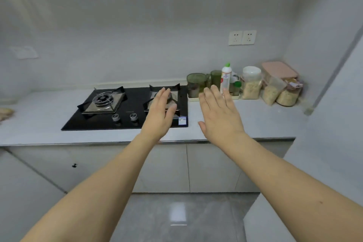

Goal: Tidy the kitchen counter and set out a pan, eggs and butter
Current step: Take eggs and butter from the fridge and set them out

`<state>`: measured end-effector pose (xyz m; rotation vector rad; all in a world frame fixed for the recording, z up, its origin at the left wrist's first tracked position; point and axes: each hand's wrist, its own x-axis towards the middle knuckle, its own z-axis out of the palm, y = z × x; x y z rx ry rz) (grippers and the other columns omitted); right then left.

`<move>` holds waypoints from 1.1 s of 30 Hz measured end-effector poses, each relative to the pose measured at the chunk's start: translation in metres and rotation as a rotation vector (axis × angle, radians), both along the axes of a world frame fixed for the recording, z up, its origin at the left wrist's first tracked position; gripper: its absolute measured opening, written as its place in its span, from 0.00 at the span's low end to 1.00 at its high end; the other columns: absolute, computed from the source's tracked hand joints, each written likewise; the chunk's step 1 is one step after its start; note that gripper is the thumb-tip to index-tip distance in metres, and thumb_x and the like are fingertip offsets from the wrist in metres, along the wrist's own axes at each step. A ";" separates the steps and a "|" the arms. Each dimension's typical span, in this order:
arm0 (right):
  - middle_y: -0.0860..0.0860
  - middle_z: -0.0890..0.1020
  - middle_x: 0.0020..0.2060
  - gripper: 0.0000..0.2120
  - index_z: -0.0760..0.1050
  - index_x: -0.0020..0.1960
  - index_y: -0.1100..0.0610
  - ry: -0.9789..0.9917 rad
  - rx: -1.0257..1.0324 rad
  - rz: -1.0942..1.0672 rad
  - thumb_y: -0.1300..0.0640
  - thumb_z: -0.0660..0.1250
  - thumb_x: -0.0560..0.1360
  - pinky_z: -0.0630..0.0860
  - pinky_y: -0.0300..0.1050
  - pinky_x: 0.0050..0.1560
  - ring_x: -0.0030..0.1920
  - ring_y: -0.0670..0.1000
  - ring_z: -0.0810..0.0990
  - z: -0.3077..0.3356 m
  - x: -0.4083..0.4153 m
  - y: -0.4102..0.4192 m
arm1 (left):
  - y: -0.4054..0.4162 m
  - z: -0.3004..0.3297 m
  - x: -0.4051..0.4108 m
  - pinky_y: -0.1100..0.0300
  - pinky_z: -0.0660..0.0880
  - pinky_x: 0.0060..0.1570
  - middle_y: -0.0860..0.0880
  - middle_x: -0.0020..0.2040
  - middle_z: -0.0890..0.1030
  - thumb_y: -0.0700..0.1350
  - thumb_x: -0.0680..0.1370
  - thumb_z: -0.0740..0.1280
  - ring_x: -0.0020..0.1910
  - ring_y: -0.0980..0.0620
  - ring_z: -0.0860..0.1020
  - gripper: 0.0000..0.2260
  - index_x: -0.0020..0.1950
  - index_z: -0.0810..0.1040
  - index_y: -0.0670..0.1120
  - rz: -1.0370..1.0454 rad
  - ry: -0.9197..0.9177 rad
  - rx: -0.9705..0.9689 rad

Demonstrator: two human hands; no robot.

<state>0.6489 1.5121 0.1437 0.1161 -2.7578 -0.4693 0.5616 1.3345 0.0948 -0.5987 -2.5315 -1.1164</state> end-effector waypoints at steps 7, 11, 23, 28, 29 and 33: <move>0.58 0.51 0.77 0.36 0.48 0.78 0.60 -0.044 -0.047 0.199 0.43 0.57 0.79 0.38 0.59 0.75 0.77 0.60 0.45 -0.002 -0.045 -0.119 | -0.143 -0.004 -0.004 0.61 0.54 0.73 0.52 0.78 0.57 0.51 0.83 0.57 0.77 0.56 0.52 0.24 0.78 0.58 0.49 0.166 -0.016 -0.062; 0.59 0.54 0.77 0.35 0.51 0.78 0.60 -0.045 -0.078 0.337 0.45 0.59 0.78 0.39 0.59 0.75 0.77 0.60 0.47 -0.002 -0.072 -0.204 | -0.237 0.000 -0.005 0.60 0.54 0.73 0.50 0.77 0.59 0.50 0.83 0.57 0.76 0.54 0.55 0.23 0.77 0.60 0.47 0.326 -0.041 -0.067; 0.59 0.61 0.75 0.36 0.58 0.76 0.60 -0.028 -0.078 0.581 0.44 0.64 0.75 0.45 0.59 0.75 0.76 0.61 0.54 -0.005 -0.120 -0.417 | -0.450 0.004 0.001 0.55 0.53 0.75 0.50 0.78 0.58 0.51 0.83 0.56 0.77 0.53 0.54 0.24 0.78 0.58 0.47 0.556 -0.043 -0.048; 0.58 0.57 0.76 0.34 0.55 0.77 0.58 -0.066 -0.129 0.690 0.45 0.61 0.77 0.44 0.59 0.75 0.76 0.60 0.52 -0.005 -0.134 -0.484 | -0.519 0.007 0.010 0.53 0.55 0.75 0.50 0.78 0.58 0.51 0.83 0.57 0.77 0.53 0.55 0.23 0.78 0.59 0.47 0.642 -0.055 -0.056; 0.58 0.57 0.76 0.34 0.54 0.77 0.58 -0.075 -0.133 0.704 0.46 0.61 0.77 0.44 0.58 0.75 0.76 0.60 0.51 -0.006 -0.137 -0.495 | -0.531 0.006 0.010 0.51 0.56 0.75 0.50 0.78 0.58 0.50 0.83 0.57 0.77 0.52 0.55 0.23 0.78 0.59 0.47 0.654 -0.056 -0.054; 0.57 0.53 0.77 0.33 0.50 0.78 0.57 -0.117 -0.121 0.736 0.45 0.57 0.79 0.42 0.58 0.75 0.77 0.59 0.48 -0.012 -0.160 -0.532 | -0.563 0.004 0.002 0.52 0.56 0.75 0.49 0.78 0.58 0.50 0.83 0.57 0.77 0.53 0.55 0.23 0.78 0.59 0.47 0.690 -0.082 -0.050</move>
